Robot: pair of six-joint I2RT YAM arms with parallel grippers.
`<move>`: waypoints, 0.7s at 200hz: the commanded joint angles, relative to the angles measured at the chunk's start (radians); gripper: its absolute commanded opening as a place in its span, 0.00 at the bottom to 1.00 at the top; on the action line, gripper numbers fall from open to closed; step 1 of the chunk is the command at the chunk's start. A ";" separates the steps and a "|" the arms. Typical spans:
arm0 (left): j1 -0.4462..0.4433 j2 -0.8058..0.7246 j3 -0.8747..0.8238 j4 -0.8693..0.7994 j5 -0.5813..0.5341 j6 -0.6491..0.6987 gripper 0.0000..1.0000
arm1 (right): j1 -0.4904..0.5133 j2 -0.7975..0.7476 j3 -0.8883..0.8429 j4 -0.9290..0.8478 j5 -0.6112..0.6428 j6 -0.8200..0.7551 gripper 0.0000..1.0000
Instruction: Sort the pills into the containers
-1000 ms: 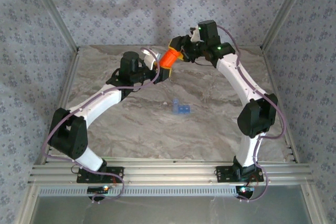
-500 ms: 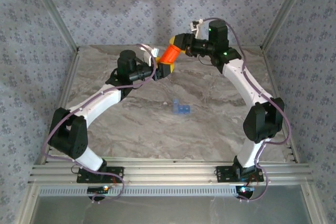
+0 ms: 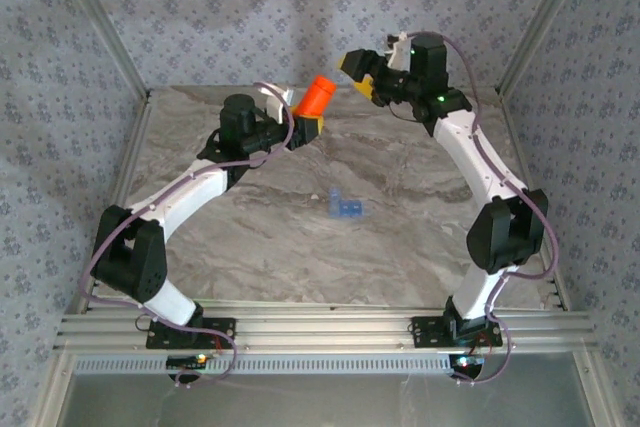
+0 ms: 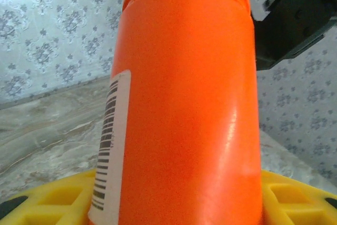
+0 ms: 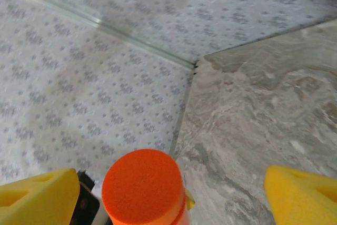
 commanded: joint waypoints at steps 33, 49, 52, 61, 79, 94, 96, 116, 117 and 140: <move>-0.023 -0.020 0.039 -0.079 -0.053 0.145 0.00 | 0.033 0.003 0.060 -0.182 0.081 0.126 0.94; -0.028 -0.018 0.039 -0.084 -0.053 0.153 0.00 | 0.048 0.019 0.084 -0.209 0.084 0.121 0.94; -0.030 -0.017 0.039 -0.084 -0.053 0.155 0.00 | 0.052 0.022 0.087 -0.210 0.083 0.120 0.94; -0.033 -0.017 0.040 -0.088 -0.054 0.158 0.00 | 0.060 0.029 0.092 -0.210 0.083 0.120 0.95; -0.037 -0.015 0.044 -0.093 -0.054 0.165 0.00 | 0.074 0.043 0.104 -0.218 0.080 0.120 0.94; -0.039 -0.016 0.045 -0.095 -0.052 0.166 0.00 | 0.089 0.049 0.107 -0.215 0.080 0.118 0.93; -0.039 -0.016 0.046 -0.095 -0.052 0.166 0.00 | 0.089 0.050 0.108 -0.214 0.080 0.118 0.93; -0.042 -0.016 0.046 -0.096 -0.053 0.166 0.00 | 0.100 0.057 0.112 -0.219 0.080 0.118 0.90; -0.043 -0.016 0.046 -0.096 -0.053 0.166 0.00 | 0.099 0.058 0.112 -0.219 0.079 0.119 0.90; -0.044 -0.016 0.046 -0.096 -0.053 0.167 0.00 | 0.103 0.063 0.114 -0.221 0.074 0.115 0.84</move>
